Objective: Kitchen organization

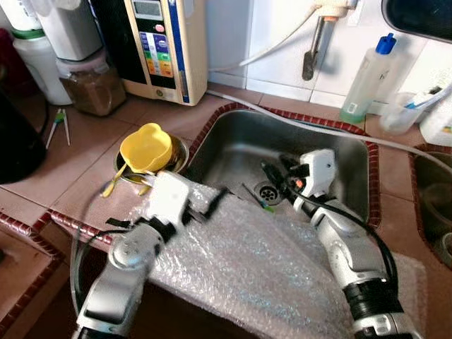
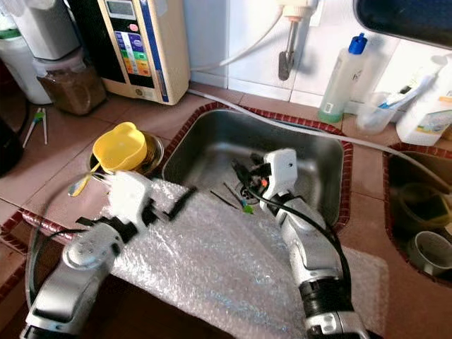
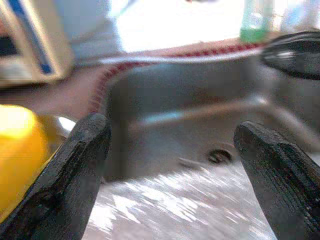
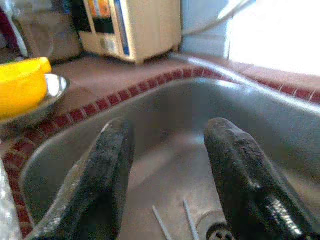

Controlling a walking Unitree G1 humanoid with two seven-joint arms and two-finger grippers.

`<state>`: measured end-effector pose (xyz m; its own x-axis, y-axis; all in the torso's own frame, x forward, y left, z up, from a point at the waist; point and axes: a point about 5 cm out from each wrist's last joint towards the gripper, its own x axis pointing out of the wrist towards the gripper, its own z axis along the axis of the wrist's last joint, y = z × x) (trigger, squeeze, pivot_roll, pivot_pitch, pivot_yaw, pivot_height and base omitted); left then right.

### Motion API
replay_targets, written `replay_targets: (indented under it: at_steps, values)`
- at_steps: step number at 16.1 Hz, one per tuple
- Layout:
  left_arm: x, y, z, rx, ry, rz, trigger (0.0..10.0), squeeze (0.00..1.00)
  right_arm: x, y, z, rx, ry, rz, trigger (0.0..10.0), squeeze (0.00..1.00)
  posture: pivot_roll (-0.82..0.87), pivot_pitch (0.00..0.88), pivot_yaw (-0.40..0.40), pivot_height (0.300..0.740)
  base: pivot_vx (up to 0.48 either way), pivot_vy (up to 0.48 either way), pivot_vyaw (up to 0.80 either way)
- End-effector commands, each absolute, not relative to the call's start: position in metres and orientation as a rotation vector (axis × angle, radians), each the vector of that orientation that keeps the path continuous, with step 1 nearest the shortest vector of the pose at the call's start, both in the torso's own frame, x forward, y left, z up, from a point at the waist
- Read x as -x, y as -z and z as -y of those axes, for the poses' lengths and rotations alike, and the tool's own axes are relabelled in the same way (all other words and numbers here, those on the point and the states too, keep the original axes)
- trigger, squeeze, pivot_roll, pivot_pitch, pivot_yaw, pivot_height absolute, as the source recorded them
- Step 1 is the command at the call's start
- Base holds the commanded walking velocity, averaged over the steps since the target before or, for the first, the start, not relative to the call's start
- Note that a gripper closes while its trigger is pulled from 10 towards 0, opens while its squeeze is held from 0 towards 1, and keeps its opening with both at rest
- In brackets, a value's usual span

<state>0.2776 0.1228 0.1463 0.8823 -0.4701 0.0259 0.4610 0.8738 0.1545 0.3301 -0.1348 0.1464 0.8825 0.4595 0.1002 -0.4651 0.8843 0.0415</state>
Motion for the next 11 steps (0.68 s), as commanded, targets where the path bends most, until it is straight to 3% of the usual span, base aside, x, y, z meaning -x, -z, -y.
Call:
replay_targets:
  at_steps: [1, 5, 9, 10, 11]
  values:
    - [-0.282, -0.161, -0.131, -0.173, 0.412, 0.139, 10.0, 1.0, -0.325, -0.156, 0.135, -0.071, -0.475, 0.126, 10.0, 1.0, 0.03, 0.088, 0.029, 0.74, 0.0, 0.0, 0.0]
    - [-0.295, -0.176, -0.156, -0.191, 0.167, 0.204, 10.0, 1.0, -0.309, -0.172, 0.126, -0.153, -0.469, 0.164, 10.0, 1.0, 0.01, 0.081, 0.026, 0.74, 0.0, 0.0, 0.0]
    - [-0.309, -0.174, -0.181, -0.24, -0.043, 0.153, 10.0, 1.0, -0.296, -0.174, 0.11, -0.169, -0.554, 0.145, 10.0, 1.0, 0.01, 0.07, 0.021, 0.74, 0.0, 0.0, 0.0]
    - [-0.312, -0.174, -0.185, -0.242, -0.076, 0.14, 10.0, 1.0, -0.292, -0.177, 0.104, -0.178, -0.603, 0.149, 10.0, 0.87, 0.01, 0.068, 0.019, 0.74, 0.0, 0.0, 0.0]
    - [-0.317, -0.175, -0.188, -0.228, -0.103, 0.13, 10.0, 1.0, -0.288, -0.182, 0.098, -0.172, -0.662, 0.153, 10.0, 0.38, 0.01, 0.066, 0.019, 0.74, 0.0, 0.0, 0.0]
